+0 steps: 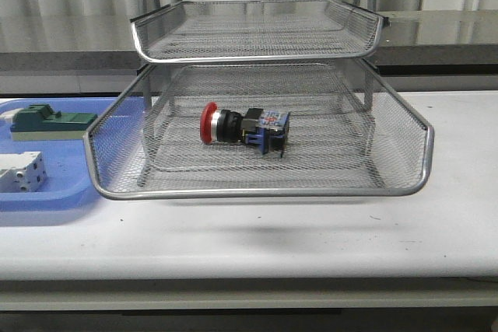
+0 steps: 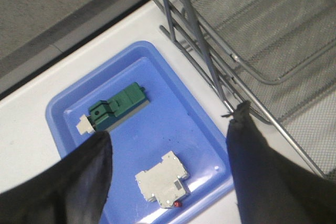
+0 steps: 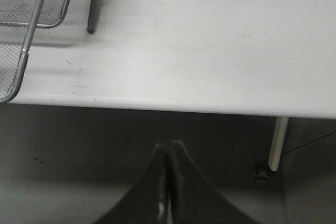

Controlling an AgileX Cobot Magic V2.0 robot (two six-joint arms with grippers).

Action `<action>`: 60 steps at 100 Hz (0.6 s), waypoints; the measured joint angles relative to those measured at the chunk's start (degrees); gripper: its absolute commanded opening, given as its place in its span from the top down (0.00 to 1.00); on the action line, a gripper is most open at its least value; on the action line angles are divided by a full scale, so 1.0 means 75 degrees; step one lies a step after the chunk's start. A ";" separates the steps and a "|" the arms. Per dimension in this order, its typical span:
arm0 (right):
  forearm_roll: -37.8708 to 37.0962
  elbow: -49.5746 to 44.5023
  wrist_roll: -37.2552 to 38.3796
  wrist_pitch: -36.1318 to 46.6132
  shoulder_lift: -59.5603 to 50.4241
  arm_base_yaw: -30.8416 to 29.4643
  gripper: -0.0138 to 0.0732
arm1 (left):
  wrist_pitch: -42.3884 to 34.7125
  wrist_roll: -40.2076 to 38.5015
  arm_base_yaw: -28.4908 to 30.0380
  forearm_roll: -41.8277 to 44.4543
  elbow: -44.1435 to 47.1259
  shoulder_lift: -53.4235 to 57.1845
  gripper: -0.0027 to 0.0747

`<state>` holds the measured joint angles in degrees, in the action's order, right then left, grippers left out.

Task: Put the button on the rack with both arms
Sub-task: 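Withdraw the left gripper back above the tray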

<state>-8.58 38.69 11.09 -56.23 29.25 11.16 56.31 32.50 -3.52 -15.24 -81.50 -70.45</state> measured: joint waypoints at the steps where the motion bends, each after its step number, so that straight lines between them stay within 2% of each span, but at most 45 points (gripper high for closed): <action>1: 0.0000 0.0000 0.0000 0.0000 0.0000 0.0000 0.92 | -0.0130 0.0000 0.0016 0.0000 0.0137 0.0107 0.40; 31: 0.0000 0.0000 0.0000 0.0000 0.0000 0.0000 0.92 | -0.2911 -0.0013 0.0049 -0.0577 0.3228 0.2516 0.40; 60: 0.0000 0.0000 0.0000 0.0000 0.0000 0.0000 0.92 | -0.4840 -0.0013 0.0049 -0.1130 0.6155 0.4923 0.40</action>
<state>-8.58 38.69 11.09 -56.23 29.25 11.16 20.01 32.41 -3.16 -23.72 -35.33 -33.53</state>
